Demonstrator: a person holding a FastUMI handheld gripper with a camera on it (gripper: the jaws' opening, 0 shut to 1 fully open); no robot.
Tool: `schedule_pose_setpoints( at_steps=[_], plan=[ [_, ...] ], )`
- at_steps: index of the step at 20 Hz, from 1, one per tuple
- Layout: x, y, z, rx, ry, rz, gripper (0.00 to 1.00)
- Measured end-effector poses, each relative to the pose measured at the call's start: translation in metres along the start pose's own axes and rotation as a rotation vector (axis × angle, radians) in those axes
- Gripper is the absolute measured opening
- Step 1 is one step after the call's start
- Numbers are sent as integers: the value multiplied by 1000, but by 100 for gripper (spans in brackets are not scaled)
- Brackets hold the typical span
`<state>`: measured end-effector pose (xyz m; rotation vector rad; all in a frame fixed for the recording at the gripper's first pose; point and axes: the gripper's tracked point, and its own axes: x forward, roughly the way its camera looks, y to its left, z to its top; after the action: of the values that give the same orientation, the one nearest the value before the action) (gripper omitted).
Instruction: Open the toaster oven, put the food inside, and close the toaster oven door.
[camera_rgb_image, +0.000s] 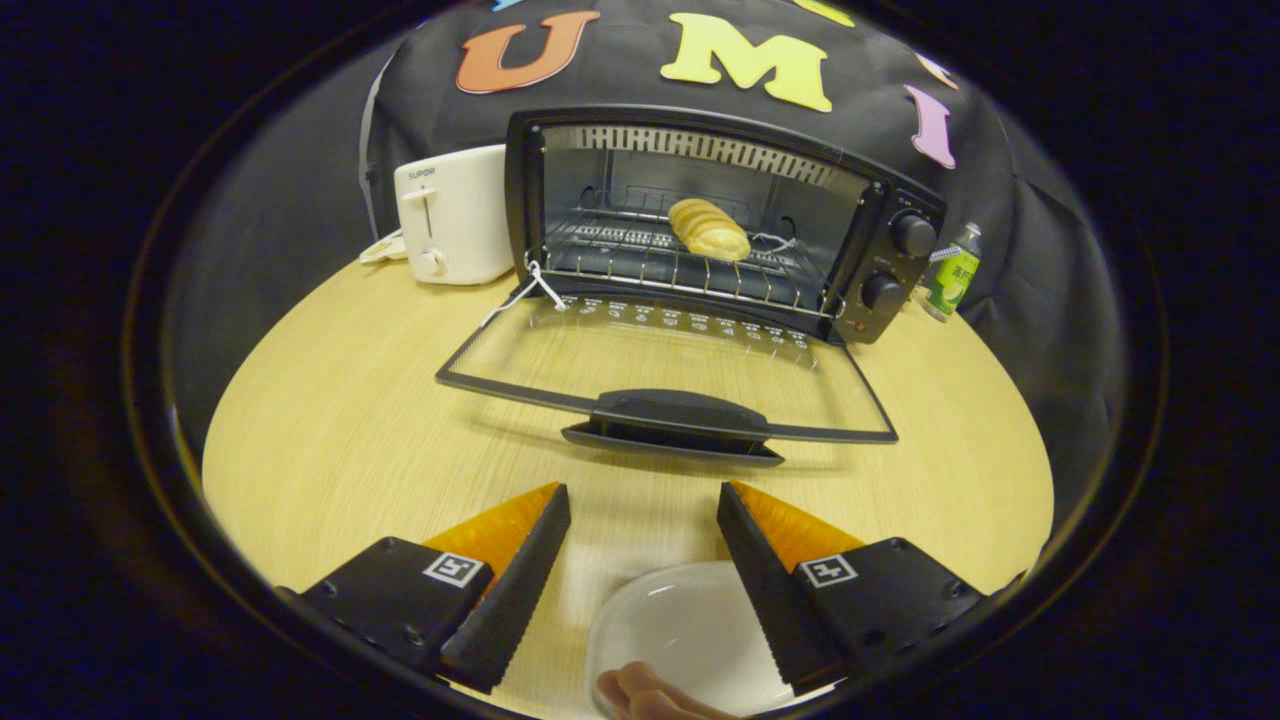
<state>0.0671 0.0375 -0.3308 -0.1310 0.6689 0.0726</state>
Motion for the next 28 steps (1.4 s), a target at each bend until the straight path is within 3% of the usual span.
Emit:
schedule_pose_setpoints(
  at_steps=[15,19,21,28],
  plan=[
    [8,1,6,13,-27,2,100],
    [2,-3,12,71,-75,7,100],
    [0,-26,28,96,-134,-48,100],
    [-7,-34,36,153,-121,-22,100]
  ],
)
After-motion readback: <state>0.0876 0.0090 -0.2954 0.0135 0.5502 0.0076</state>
